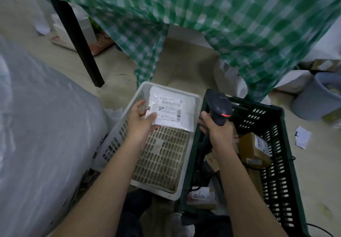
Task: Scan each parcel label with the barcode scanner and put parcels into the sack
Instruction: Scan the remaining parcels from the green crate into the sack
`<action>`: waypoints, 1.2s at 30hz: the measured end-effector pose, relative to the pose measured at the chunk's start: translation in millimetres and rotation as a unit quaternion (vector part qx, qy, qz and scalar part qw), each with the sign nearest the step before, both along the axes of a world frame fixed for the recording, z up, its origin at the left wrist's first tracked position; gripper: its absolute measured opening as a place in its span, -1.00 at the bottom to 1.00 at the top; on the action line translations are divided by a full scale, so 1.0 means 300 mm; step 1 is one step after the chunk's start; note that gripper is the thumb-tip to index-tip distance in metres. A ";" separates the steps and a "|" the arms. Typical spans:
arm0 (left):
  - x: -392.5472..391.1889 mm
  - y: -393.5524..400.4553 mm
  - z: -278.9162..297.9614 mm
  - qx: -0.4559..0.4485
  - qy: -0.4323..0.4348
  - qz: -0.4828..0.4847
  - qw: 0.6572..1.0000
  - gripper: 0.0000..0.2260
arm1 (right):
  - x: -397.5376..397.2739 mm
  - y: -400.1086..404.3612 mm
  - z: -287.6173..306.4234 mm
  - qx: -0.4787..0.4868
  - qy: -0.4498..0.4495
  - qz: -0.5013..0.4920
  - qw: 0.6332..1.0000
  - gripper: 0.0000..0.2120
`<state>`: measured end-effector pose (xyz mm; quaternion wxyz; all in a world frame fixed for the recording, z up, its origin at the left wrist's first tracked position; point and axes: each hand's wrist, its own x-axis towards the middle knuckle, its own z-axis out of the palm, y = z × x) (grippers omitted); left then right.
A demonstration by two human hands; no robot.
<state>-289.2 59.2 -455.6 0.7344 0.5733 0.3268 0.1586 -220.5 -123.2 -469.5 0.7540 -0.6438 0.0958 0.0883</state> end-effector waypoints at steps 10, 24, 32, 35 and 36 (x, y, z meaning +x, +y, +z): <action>-0.050 0.041 -0.006 0.147 -0.002 -0.105 0.983 -0.59 | -0.002 0.007 0.007 -0.037 -0.058 -0.022 0.997 -0.73; -0.015 0.047 -0.021 0.211 0.029 -0.136 0.967 -0.66 | 0.022 0.026 0.002 -0.119 -0.066 0.101 0.986 -0.77; -0.010 0.032 -0.020 0.086 0.084 -0.149 0.982 -0.71 | 0.038 0.037 0.013 -0.106 -0.063 0.083 0.989 -0.79; -0.005 0.043 -0.020 0.063 0.058 -0.089 0.992 -0.83 | 0.039 0.033 0.003 -0.138 -0.091 0.056 0.985 -0.83; -0.004 0.047 -0.018 0.055 0.049 -0.069 0.995 -0.86 | 0.036 0.030 0.007 -0.160 -0.102 0.046 0.981 -0.85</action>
